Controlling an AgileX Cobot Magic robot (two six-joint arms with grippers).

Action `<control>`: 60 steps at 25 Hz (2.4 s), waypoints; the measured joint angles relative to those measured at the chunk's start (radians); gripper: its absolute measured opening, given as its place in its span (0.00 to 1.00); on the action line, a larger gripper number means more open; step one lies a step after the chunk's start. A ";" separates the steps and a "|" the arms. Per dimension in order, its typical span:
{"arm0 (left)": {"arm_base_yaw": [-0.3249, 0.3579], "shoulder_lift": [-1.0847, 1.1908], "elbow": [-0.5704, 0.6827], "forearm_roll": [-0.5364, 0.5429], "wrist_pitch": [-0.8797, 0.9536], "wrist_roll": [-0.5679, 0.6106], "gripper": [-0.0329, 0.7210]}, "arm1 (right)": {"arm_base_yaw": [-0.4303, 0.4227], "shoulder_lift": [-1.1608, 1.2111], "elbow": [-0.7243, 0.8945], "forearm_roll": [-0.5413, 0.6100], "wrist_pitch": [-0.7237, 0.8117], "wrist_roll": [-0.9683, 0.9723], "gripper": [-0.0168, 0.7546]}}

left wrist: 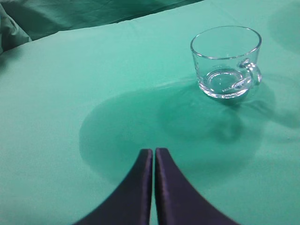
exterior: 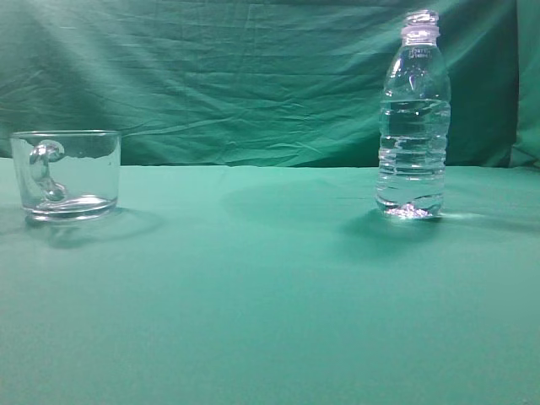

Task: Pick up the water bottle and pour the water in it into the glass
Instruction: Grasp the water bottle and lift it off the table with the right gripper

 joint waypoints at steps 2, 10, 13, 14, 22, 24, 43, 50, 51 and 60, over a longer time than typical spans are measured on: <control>0.000 0.000 0.000 0.000 0.000 0.000 0.04 | 0.000 0.000 -0.017 0.004 0.006 -0.012 0.02; 0.000 0.000 0.000 0.000 0.000 0.000 0.04 | 0.000 0.187 -0.178 0.006 0.091 -0.023 0.02; 0.000 0.000 0.000 0.000 0.000 0.000 0.04 | 0.000 0.267 -0.201 0.006 0.083 -0.025 0.02; 0.000 0.000 0.000 0.000 0.000 0.000 0.04 | 0.000 0.296 -0.203 0.006 0.070 -0.025 0.02; 0.000 0.000 0.000 0.000 0.000 0.000 0.04 | 0.000 0.505 -0.213 0.010 -0.021 -0.028 0.02; 0.000 0.000 0.000 0.000 0.000 0.000 0.04 | 0.016 0.554 -0.220 0.013 -0.058 -0.028 0.02; 0.000 0.000 0.000 0.000 0.000 0.000 0.04 | 0.261 1.227 -0.350 -0.293 -0.562 0.042 0.20; 0.000 0.000 0.000 0.000 0.000 0.000 0.04 | 0.261 1.386 -0.414 -0.372 -0.615 0.213 0.83; 0.000 0.000 0.000 0.000 0.000 0.000 0.04 | 0.261 1.401 -0.421 -0.407 -0.621 0.227 0.87; 0.000 0.000 0.000 0.000 0.000 0.000 0.04 | 0.267 1.563 -0.461 -0.506 -0.751 0.280 0.86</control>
